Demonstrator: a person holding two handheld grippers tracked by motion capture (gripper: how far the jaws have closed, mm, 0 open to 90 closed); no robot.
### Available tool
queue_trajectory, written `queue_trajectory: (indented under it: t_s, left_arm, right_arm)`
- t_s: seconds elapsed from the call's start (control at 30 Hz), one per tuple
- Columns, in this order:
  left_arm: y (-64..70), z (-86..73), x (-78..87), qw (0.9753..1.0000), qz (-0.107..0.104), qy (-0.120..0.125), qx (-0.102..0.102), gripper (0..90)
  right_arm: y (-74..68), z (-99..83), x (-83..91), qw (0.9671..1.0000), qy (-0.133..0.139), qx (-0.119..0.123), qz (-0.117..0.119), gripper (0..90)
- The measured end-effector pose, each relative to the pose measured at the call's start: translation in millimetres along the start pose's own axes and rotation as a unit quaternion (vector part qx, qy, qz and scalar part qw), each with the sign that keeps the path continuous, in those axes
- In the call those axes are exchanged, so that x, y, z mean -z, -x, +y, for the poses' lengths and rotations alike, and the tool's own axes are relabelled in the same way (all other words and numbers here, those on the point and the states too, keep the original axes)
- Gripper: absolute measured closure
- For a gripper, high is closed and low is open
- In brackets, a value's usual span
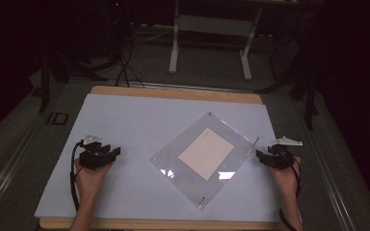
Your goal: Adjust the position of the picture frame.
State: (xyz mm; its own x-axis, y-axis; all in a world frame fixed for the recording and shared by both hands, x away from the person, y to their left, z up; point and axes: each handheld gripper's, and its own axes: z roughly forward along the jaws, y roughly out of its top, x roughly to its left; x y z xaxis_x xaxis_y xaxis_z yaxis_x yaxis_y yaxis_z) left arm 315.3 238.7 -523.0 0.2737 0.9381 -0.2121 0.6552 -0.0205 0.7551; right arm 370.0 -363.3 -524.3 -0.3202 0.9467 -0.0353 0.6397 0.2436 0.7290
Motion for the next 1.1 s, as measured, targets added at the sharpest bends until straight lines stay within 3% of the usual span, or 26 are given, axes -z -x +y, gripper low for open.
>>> queue_trajectory:
  t_s: [0.1, 0.27, 0.43, 0.5, 0.57, 0.6, 0.63, 0.67, 0.7, 0.77, 0.8, 0.9, 0.97, 1.0, 1.1]
  left_arm:
    - [4.9, 0.2, 0.6, 0.9997, -0.014, 0.003, -0.022, 51.6]
    - [8.9, -1.6, -2.8, 0.9987, -0.033, -0.010, -0.037, 56.0]
    - [17.2, -4.2, -3.3, 0.9967, -0.047, -0.007, -0.066, 57.1]
    - [20.9, -4.4, -2.6, 0.9958, -0.050, -0.007, -0.076, 57.2]
    - [20.9, -4.4, -2.6, 0.9958, -0.050, -0.007, -0.076, 57.6]
    - [29.0, -3.7, 0.1, 0.9924, -0.080, -0.001, -0.093, 58.2]
    - [29.0, -3.7, 0.1, 0.9924, -0.080, -0.001, -0.093, 58.4]
    - [36.9, -2.7, 1.5, 0.9887, -0.101, 0.001, -0.111, 58.9]
    - [41.4, -2.3, 1.4, 0.9868, -0.110, 0.000, -0.119, 59.0]
    - [41.4, -2.3, 1.4, 0.9868, -0.110, 0.000, -0.119, 59.2]
    - [52.1, -2.5, -1.7, 0.9828, -0.124, -0.007, -0.137, 59.9]
    - [60.8, -3.5, -5.3, 0.9786, -0.140, -0.017, -0.149, 60.1]
    - [60.8, -3.5, -5.3, 0.9786, -0.140, -0.017, -0.149, 60.1]
    - [76.6, -4.2, -6.0, 0.9692, -0.178, -0.018, -0.169, 60.0]
    - [95.0, -4.7, -5.6, 0.9573, -0.217, -0.018, -0.190, 60.0]
  right_arm:
    - [-1.7, 5.2, 2.2, 0.9996, 0.022, -0.002, 0.017, 46.4]
    - [-4.2, 16.6, -3.4, 0.9988, 0.043, -0.005, 0.025, 50.1]
    - [-9.6, 26.0, -16.3, 0.9983, 0.047, -0.010, 0.034, 58.8]
    - [-13.2, 28.3, -19.6, 0.9984, 0.046, -0.004, 0.033, 70.1]
    - [-15.0, 28.9, -20.6, 0.9986, 0.045, -0.002, 0.028, 70.1]
    - [-17.0, 29.1, -22.0, 0.9988, 0.046, -0.012, 0.015, 85.0]
    - [-15.9, 28.9, -21.9, 0.9985, 0.047, -0.020, 0.018, 85.2]
    - [-15.6, 28.7, -21.8, 0.9984, 0.048, -0.022, 0.020, 85.2]
    - [-16.2, 28.8, -21.8, 0.9985, 0.047, -0.019, 0.017, 85.3]
    - [-16.3, 28.9, -21.7, 0.9985, 0.047, -0.021, 0.017, 85.3]
    - [-15.7, 29.1, -21.7, 0.9983, 0.047, -0.028, 0.020, 85.3]
    - [-15.3, 30.3, -21.7, 0.9985, 0.044, -0.025, 0.021, 85.4]
    - [-15.0, 30.8, -22.0, 0.9985, 0.044, -0.025, 0.022, 85.4]
    - [-14.8, 32.9, -22.9, 0.9986, 0.041, -0.024, 0.022, 85.4]
    - [-15.5, 36.4, -25.1, 0.9987, 0.040, -0.025, 0.019, 85.4]
